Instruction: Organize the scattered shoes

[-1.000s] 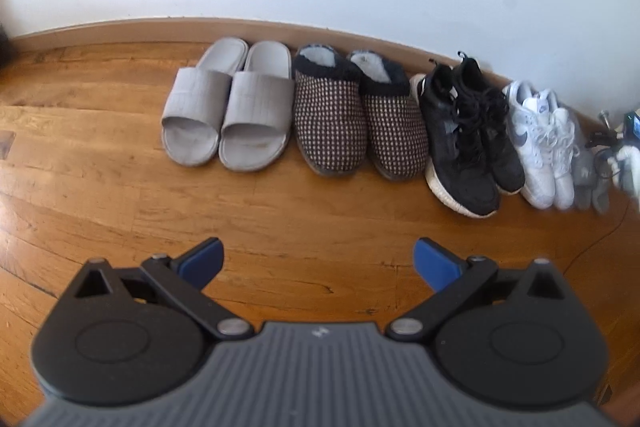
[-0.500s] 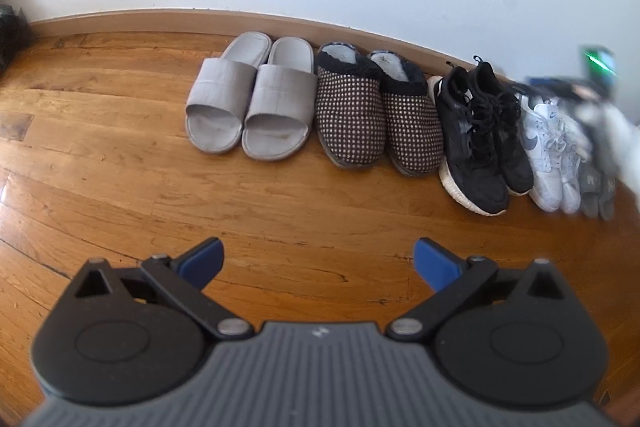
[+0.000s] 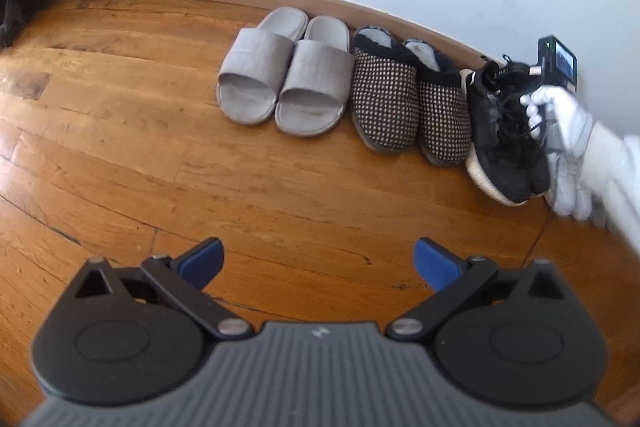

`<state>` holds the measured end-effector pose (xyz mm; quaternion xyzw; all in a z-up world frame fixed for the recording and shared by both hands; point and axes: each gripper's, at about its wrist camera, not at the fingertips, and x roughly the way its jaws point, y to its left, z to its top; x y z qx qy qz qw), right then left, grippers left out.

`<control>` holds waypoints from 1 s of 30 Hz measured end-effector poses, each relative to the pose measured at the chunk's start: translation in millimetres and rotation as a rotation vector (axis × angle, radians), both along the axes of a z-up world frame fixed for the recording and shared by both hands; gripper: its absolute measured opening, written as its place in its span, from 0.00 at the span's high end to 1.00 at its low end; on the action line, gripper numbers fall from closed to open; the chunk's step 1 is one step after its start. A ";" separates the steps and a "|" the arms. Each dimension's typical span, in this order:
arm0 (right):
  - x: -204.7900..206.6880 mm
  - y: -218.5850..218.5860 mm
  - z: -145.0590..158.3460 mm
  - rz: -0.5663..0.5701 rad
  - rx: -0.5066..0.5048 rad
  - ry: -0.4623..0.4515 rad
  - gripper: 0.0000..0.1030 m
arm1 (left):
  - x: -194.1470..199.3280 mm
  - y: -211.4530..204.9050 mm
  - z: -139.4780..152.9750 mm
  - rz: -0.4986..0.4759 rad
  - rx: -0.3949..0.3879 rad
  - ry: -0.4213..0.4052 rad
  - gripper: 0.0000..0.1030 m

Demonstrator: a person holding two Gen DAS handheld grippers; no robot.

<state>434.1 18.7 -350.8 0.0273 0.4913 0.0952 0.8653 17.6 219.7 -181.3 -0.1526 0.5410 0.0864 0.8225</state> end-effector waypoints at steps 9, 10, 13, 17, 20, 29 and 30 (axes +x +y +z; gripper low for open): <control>15.6 -27.0 0.6 -0.077 0.024 -0.001 0.81 | -5.2 -3.8 4.3 -0.011 -0.009 -0.018 0.00; 14.2 -27.0 1.1 -0.089 0.026 -0.002 0.81 | -4.7 -3.8 4.9 -0.009 -0.009 -0.022 0.00; 6.7 -19.6 3.3 -0.011 0.000 -0.026 0.71 | -3.9 -5.9 6.7 -0.021 -0.018 -0.036 0.00; -6.1 -41.0 32.9 0.078 0.088 -0.044 0.51 | -6.9 -8.7 6.0 -0.049 -0.011 -0.030 0.00; -42.7 -81.6 66.7 0.101 0.142 -0.136 0.28 | -8.9 -5.8 5.3 -0.038 -0.014 -0.026 0.00; -101.1 -210.8 23.7 0.107 -0.138 -0.086 0.34 | 1.1 -12.1 0.2 -0.033 -0.003 -0.012 0.00; -98.6 -213.8 14.9 0.079 -0.127 -0.084 0.30 | 2.4 -16.2 0.9 -0.044 0.004 -0.019 0.00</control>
